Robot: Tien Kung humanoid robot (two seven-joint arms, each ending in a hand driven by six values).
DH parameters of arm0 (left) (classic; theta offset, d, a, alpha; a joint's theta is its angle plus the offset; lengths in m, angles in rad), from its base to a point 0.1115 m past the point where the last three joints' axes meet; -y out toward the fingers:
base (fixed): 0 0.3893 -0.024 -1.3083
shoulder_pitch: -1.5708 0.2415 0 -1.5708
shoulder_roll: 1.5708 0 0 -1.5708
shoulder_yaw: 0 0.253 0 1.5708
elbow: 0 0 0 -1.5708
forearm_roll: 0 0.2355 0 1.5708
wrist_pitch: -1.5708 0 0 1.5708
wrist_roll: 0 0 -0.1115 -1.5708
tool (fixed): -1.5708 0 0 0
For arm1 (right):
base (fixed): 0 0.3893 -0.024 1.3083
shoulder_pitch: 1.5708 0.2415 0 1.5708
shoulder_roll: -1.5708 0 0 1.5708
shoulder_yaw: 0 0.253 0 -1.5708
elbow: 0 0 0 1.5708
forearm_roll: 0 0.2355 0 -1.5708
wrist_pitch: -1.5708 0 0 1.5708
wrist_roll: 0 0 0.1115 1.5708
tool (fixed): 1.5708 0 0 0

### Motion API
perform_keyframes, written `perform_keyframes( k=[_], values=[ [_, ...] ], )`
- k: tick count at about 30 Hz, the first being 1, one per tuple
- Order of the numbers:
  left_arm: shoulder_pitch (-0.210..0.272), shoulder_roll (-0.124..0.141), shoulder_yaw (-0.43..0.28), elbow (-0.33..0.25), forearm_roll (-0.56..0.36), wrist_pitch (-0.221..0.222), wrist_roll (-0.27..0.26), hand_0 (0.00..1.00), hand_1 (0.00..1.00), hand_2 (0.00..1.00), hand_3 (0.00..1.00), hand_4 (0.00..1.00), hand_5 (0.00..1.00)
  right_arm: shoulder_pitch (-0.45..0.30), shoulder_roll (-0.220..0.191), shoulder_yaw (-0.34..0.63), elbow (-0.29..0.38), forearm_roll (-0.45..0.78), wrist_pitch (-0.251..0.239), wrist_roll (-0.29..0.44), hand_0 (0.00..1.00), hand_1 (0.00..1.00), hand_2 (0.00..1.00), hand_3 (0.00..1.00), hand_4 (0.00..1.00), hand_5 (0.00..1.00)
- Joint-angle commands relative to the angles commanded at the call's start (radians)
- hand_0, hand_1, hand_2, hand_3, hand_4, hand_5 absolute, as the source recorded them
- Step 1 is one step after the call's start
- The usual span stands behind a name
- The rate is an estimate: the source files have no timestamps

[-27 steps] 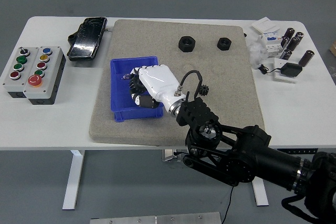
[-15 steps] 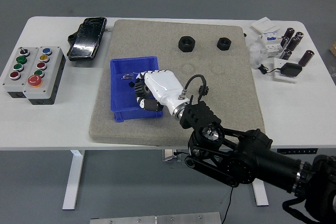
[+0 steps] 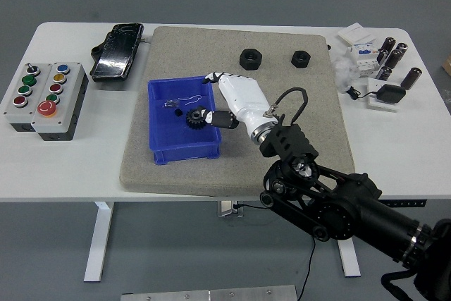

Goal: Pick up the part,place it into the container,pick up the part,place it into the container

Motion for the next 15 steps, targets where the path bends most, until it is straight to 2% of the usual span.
perform_keyframes(
  k=[5, 6, 15],
  values=[
    [0.001, 0.001, -0.003, 0.000, 0.003, 0.000, 0.001, 0.662, 0.624, 0.581, 0.615, 0.710, 0.366, -0.033, -0.045, 0.074, -0.057, 0.007, 0.016, -0.011, 0.634, 0.694, 0.745, 0.743, 0.683, 0.286],
    [0.000, 0.001, -0.003, 0.000, 0.003, 0.000, 0.001, 0.662, 0.625, 0.581, 0.615, 0.709, 0.365, -0.042, -0.049, 0.078, -0.070, 0.011, 0.018, -0.011, 0.631, 0.687, 0.742, 0.746, 0.718, 0.325],
    [-0.005, 0.005, -0.005, 0.000, 0.012, -0.001, 0.000, 0.662, 0.624, 0.581, 0.614, 0.709, 0.365, -0.085, -0.050, 0.074, -0.141, 0.040, 0.020, 0.001, 0.621, 0.679, 0.736, 0.741, 0.728, 0.343]
  ],
)
